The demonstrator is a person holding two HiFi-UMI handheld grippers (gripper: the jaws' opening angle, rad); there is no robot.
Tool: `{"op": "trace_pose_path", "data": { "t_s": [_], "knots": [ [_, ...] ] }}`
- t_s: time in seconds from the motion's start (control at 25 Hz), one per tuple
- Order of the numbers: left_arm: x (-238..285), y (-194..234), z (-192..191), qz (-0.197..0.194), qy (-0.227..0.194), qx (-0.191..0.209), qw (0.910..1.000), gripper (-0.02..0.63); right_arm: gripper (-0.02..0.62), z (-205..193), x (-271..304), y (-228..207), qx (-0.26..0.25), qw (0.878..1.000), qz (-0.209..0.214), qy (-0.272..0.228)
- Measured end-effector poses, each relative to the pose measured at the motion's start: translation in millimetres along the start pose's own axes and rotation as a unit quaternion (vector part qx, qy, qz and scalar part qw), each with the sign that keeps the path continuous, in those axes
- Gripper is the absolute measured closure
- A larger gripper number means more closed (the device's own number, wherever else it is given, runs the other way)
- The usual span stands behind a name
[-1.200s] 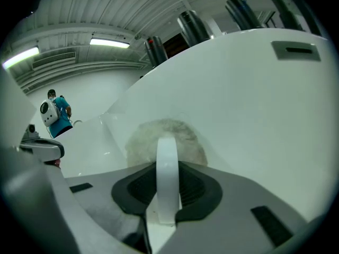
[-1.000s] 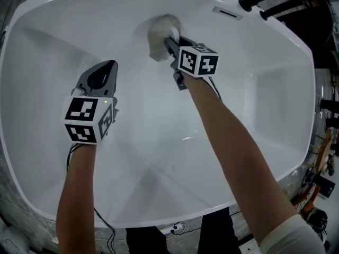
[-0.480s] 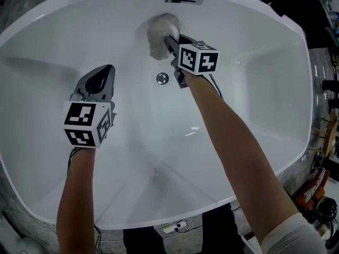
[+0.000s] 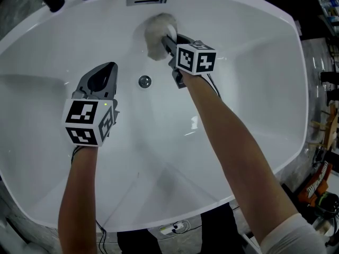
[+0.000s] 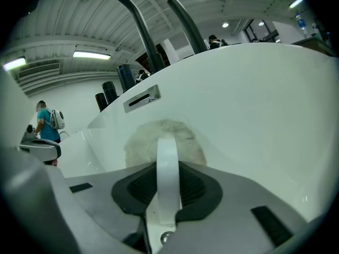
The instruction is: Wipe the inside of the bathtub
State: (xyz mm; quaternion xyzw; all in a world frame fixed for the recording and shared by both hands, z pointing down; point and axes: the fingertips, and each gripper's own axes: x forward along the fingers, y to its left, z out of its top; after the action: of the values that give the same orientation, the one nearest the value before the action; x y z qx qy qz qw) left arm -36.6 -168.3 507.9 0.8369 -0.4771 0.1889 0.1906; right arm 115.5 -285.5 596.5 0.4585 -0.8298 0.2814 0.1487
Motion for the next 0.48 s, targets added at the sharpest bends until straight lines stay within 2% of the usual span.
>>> {"op": "trace_pose_path", "data": {
  "t_s": [0.24, 0.48],
  "knots": [
    [20, -40, 4, 0.003, -0.001, 0.001, 1.0000, 0.600, 0.505, 4, -25, -39, -0.003, 1.000, -0.003, -0.005],
    [29, -59, -3, 0.012, -0.009, -0.004, 0.9999, 0.600, 0.505, 1, -32, -55, -0.008, 1.000, 0.005, -0.012]
  ]
}}
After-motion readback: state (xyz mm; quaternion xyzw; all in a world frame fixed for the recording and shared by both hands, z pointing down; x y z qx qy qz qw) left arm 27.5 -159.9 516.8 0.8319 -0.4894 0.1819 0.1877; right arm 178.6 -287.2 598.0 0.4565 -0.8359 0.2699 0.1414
